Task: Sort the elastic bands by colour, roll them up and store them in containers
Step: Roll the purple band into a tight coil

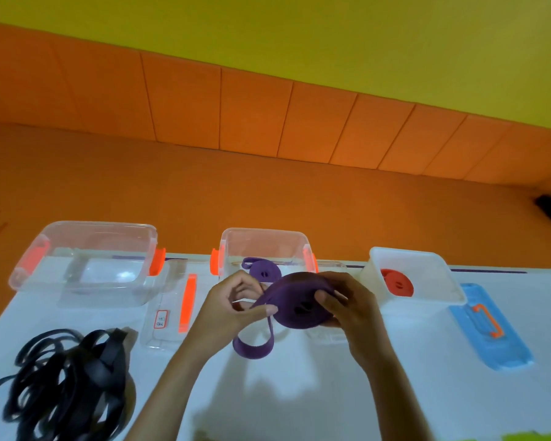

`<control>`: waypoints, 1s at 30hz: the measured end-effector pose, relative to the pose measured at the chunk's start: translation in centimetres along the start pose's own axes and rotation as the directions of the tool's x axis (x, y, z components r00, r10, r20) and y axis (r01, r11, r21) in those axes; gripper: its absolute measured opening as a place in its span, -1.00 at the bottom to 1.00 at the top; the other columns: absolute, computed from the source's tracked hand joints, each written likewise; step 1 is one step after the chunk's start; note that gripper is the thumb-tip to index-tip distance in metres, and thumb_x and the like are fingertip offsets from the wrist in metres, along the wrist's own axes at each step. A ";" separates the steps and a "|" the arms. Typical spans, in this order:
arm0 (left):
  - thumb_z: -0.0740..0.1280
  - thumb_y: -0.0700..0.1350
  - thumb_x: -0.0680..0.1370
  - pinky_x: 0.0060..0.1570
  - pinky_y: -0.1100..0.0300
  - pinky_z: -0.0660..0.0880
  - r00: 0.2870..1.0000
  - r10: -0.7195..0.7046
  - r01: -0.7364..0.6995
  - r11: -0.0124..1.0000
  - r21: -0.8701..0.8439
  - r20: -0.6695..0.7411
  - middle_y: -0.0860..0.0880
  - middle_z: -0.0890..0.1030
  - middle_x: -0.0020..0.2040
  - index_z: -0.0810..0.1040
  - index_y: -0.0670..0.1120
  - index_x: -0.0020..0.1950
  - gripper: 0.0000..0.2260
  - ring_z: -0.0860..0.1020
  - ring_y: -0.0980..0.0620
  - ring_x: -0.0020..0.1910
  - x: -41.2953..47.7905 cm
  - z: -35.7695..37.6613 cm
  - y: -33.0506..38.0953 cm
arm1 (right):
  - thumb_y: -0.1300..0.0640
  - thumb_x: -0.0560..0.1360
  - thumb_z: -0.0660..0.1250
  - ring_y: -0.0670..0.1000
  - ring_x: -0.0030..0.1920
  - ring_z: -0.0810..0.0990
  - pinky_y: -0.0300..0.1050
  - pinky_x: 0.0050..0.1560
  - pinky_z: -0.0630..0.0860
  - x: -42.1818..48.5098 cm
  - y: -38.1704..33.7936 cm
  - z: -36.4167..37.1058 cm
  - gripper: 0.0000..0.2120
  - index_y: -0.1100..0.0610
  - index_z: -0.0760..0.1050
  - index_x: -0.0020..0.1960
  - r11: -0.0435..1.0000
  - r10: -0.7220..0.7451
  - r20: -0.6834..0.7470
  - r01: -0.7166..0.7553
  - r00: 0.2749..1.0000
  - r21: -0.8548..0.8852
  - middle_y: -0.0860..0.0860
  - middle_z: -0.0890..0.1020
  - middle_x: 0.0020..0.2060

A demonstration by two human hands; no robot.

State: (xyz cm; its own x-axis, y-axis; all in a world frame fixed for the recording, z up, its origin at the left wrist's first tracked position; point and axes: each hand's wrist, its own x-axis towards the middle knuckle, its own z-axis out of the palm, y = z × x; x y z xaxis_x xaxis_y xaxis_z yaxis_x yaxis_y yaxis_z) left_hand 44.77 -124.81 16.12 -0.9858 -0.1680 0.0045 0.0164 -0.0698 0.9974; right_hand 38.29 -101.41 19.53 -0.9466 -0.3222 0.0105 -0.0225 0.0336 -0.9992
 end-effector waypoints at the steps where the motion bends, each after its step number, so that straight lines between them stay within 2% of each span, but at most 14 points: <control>1: 0.67 0.01 0.32 -0.15 0.24 0.59 1.000 0.005 -0.005 1.000 -0.007 0.000 -0.04 0.72 -0.14 0.63 0.03 -0.12 -0.72 0.66 0.09 -0.13 0.0 -0.2 0.1 | 0.19 0.52 0.52 0.18 0.17 0.71 0.11 -0.13 0.73 0.0 0.1 0.2 -0.74 0.03 0.63 0.18 0.998 0.008 -0.029 -0.006 1.000 0.056 0.09 0.73 0.08; 4: 0.64 -0.03 0.38 -0.12 0.25 0.60 0.998 0.050 -0.050 0.999 -0.016 -0.035 -0.03 0.75 -0.06 0.66 -0.01 -0.07 -0.77 0.69 0.09 -0.05 0.0 -0.4 0.2 | 0.23 0.53 0.51 0.23 0.19 0.69 0.26 -0.10 0.72 -0.3 0.9 1.3 -0.74 0.03 0.60 0.17 0.982 0.060 -0.049 -0.050 0.997 0.181 0.13 0.70 0.11; 7: 0.62 -0.05 0.38 -0.07 0.27 0.60 0.985 0.082 -0.094 0.993 -0.072 -0.154 -0.06 0.75 -0.04 0.68 -0.01 -0.09 -0.81 0.72 0.01 0.00 -0.3 -0.5 0.0 | 0.21 0.55 0.44 0.21 0.23 0.67 0.41 0.02 0.66 -0.4 1.3 2.7 -0.59 0.07 0.43 0.35 0.957 0.107 0.036 -0.113 0.994 0.268 0.11 0.67 0.19; 8: 0.62 -0.04 0.36 -0.03 0.24 0.62 0.978 0.059 -0.083 0.990 -0.118 -0.200 -0.07 0.76 -0.03 0.69 0.00 -0.10 -0.81 0.72 -0.03 0.02 -0.5 -0.9 -0.2 | 0.20 0.56 0.43 0.23 0.24 0.66 0.40 0.05 0.66 -0.3 1.3 3.1 -0.57 0.06 0.41 0.38 0.958 0.120 0.092 -0.139 0.989 0.250 0.12 0.66 0.22; 10: 0.64 -0.03 0.32 0.02 0.18 0.64 0.969 -0.011 -0.043 0.977 -0.211 -0.248 -0.12 0.76 -0.01 0.72 -0.04 -0.11 -0.77 0.73 -0.11 0.05 -1.2 -2.0 -0.8 | 0.20 0.55 0.46 0.23 0.19 0.69 0.21 0.07 0.69 -0.1 1.2 3.1 -0.62 0.00 0.49 0.33 0.979 0.149 0.206 -0.173 0.967 0.104 0.17 0.68 0.19; 11: 0.65 -0.03 0.32 0.03 0.17 0.64 0.967 -0.035 -0.026 0.972 -0.234 -0.253 -0.14 0.76 0.00 0.72 -0.07 -0.10 -0.75 0.73 -0.14 0.05 -1.6 -2.3 -1.2 | 0.20 0.53 0.49 0.24 0.14 0.70 0.11 0.05 0.69 -0.1 1.2 2.9 -0.64 -0.02 0.52 0.26 0.983 0.170 0.239 -0.181 0.956 0.024 0.17 0.70 0.14; 13: 0.67 -0.03 0.32 0.01 0.19 0.64 0.965 -0.065 -0.004 0.965 -0.261 -0.254 -0.14 0.76 0.02 0.74 -0.10 -0.07 -0.73 0.73 -0.13 0.05 -2.5 -2.1 -1.5 | 0.20 0.47 0.54 0.25 0.08 0.71 0.05 -0.03 0.70 0.0 1.3 2.8 -0.66 -0.04 0.54 0.18 0.977 0.212 0.257 -0.207 0.943 -0.046 0.17 0.72 0.07; 16: 0.65 -0.02 0.34 -0.02 0.24 0.62 0.953 -0.057 -0.013 0.973 -0.229 -0.298 -0.05 0.75 0.05 0.77 -0.06 -0.05 -0.76 0.73 -0.04 0.01 -3.1 -1.2 -1.1 | 0.21 0.45 0.56 0.23 0.08 0.73 0.07 -0.19 0.70 -0.2 1.7 3.0 -0.65 -0.03 0.52 0.13 0.976 0.212 0.222 -0.216 0.952 -0.003 0.15 0.72 0.06; 18: 0.62 -0.04 0.38 -0.03 0.24 0.62 0.953 -0.065 0.010 0.983 -0.183 -0.297 0.00 0.75 0.05 0.78 -0.01 -0.01 -0.79 0.74 -0.01 0.00 -3.3 -1.3 -0.8 | 0.16 0.42 0.59 0.22 0.09 0.73 0.09 -0.21 0.70 -0.2 1.9 2.9 -0.59 -0.03 0.53 0.19 0.977 0.206 0.197 -0.213 0.959 0.018 0.15 0.71 0.06; 21: 0.61 -0.04 0.41 0.05 0.03 0.67 0.966 -0.113 0.071 0.981 -0.180 -0.232 -0.05 0.76 0.10 0.71 -0.01 0.06 -0.74 0.75 -0.09 0.07 -3.7 -1.4 -1.0 | 0.10 0.41 0.58 0.19 0.11 0.73 0.07 -0.20 0.70 -0.2 2.3 2.3 -0.51 -0.06 0.56 0.30 0.974 0.205 0.175 -0.218 0.963 0.064 0.12 0.70 0.07; 24: 0.63 -0.05 0.37 0.11 -0.11 0.65 0.956 -0.146 0.094 0.973 -0.209 -0.253 -0.09 0.75 0.13 0.61 -0.10 -0.02 -0.70 0.74 -0.16 0.10 -3.1 -0.5 -1.0 | 0.07 0.43 0.58 0.19 0.21 0.69 0.07 -0.17 0.70 -0.2 2.9 1.7 -0.45 -0.06 0.54 0.38 0.966 0.213 0.175 -0.233 0.961 0.109 0.07 0.67 0.18; 27: 0.62 -0.11 0.38 0.01 0.09 0.67 0.959 -0.094 0.064 0.991 -0.116 -0.267 -0.05 0.75 0.04 0.66 -0.09 -0.07 -0.79 0.74 -0.08 0.06 -1.3 0.8 -0.6 | 0.13 0.47 0.59 0.21 0.31 0.62 0.15 -0.02 0.69 0.3 3.8 0.2 -0.36 -0.04 0.41 0.46 0.958 0.231 0.272 -0.268 0.934 0.104 0.03 0.59 0.33; 30: 0.60 -0.23 0.41 -0.05 0.20 0.64 0.971 -0.069 0.060 0.997 -0.046 -0.229 -0.06 0.73 -0.08 0.68 -0.08 -0.12 -0.85 0.73 -0.04 -0.02 0.2 2.2 -0.6 | 0.11 0.45 0.61 0.19 0.28 0.64 0.17 -0.03 0.69 1.3 4.2 -1.4 -0.44 -0.01 0.42 0.35 0.954 0.240 0.253 -0.276 0.937 0.120 0.04 0.61 0.29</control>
State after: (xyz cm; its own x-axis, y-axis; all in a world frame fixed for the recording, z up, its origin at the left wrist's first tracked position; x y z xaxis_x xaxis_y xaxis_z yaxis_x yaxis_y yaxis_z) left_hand 44.19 -122.61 15.69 -0.9202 -0.3832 -0.0804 -0.0347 -0.1246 0.9916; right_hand 36.54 -100.40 15.43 -0.8115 -0.5328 -0.2398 0.2786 0.0079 -0.9604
